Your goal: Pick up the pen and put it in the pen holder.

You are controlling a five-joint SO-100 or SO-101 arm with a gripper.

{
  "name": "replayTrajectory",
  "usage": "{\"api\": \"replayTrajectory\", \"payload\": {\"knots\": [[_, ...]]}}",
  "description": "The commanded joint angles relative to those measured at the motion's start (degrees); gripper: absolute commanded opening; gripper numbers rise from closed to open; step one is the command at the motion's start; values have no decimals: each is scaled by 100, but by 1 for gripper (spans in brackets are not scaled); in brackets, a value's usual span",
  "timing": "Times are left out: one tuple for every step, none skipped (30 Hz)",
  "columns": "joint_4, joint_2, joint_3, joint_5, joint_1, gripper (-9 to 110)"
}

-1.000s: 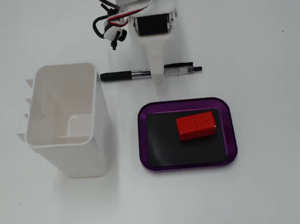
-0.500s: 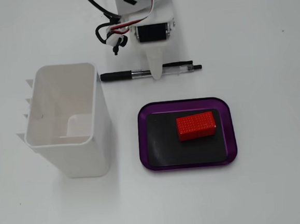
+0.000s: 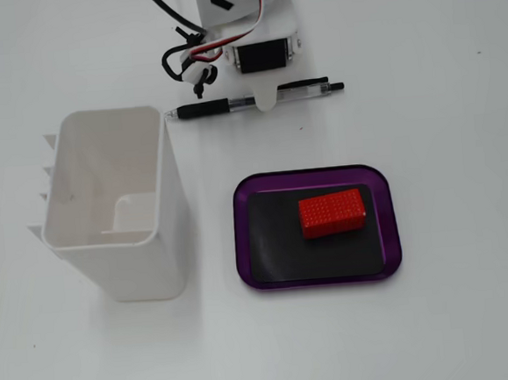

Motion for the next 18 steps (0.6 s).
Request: {"api": "replayTrajectory", "payload": {"knots": [[554,571,-149,-35,9,-1],[659,817,-176,-44,18,-1],[773,1116,-255,-26,18,-1],[853,1441,-325,-9,44,-1],[993,1758,-413,18,53,-1],[1151,2092,-501,26,53,-1],[1301,2391,-624,35,53,-1],[1406,2646,-738,44,62,-1],[1485,2909,-844,44,62,-1],[1521,3138,-940,44,62,-1],[1529,3357,-1037,53,97,-1],[1529,3524,-1143,62,202,-1],[1485,3665,-1222,79,316,-1],[1459,3762,-1327,176,387,-1],[1415,3823,-1485,325,457,-1],[1301,3841,-1661,475,510,-1],[1160,3823,-1828,571,510,-1],[1046,3771,-1986,642,510,-1]]}}
